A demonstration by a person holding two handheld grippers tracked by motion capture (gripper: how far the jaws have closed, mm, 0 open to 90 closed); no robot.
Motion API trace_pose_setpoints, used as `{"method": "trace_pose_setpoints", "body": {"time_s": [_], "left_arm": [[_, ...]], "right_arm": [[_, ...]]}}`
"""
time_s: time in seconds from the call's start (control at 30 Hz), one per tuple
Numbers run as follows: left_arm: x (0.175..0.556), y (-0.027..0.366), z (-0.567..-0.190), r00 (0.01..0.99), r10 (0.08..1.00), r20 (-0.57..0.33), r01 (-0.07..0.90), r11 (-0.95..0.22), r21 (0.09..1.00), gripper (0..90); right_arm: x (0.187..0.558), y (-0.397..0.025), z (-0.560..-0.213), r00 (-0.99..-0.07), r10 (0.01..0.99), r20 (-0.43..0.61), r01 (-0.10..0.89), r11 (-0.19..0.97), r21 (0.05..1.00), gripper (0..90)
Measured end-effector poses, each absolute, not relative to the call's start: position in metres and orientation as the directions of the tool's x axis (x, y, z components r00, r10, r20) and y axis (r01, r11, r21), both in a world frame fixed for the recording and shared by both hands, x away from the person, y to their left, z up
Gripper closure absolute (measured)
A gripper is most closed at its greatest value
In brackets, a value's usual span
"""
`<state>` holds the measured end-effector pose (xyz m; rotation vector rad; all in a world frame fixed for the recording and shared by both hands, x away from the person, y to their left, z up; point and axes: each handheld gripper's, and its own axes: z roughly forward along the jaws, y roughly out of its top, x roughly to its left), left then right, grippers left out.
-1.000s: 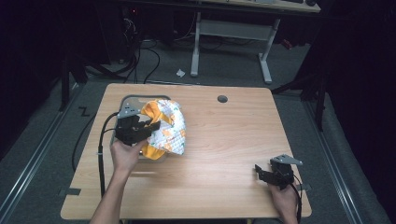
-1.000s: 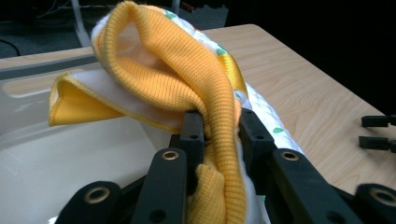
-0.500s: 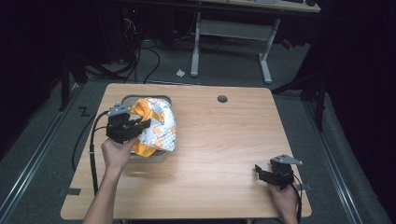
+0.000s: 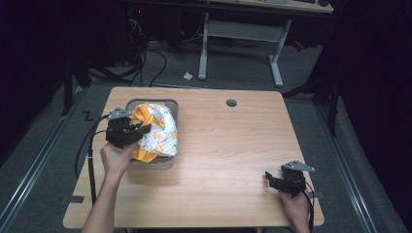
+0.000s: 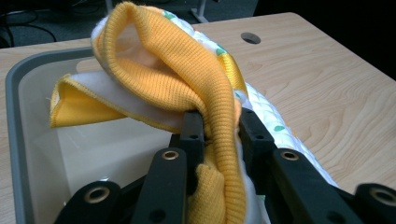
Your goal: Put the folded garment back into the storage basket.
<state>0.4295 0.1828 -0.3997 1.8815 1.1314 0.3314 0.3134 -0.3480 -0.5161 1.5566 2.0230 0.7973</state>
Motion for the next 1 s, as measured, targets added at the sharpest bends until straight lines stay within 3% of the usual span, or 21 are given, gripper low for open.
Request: {"method": "trace_pose_setpoints", "body": {"time_s": [0.53,1.0], "left_arm": [[0.447,0.179,-0.427,0.503,0.854,-0.132,0.629,-0.257,0.733,74.6],[0.464,0.157,-0.447,0.493,0.87,-0.003,0.687,-0.387,0.615,73.1]], "right_arm": [[0.313,-0.348,-0.516,-0.25,0.968,-0.012,0.7,0.189,0.689,28.9],[0.313,-0.348,-0.516,-0.249,0.968,-0.013,0.7,0.189,0.689,28.9]]}}
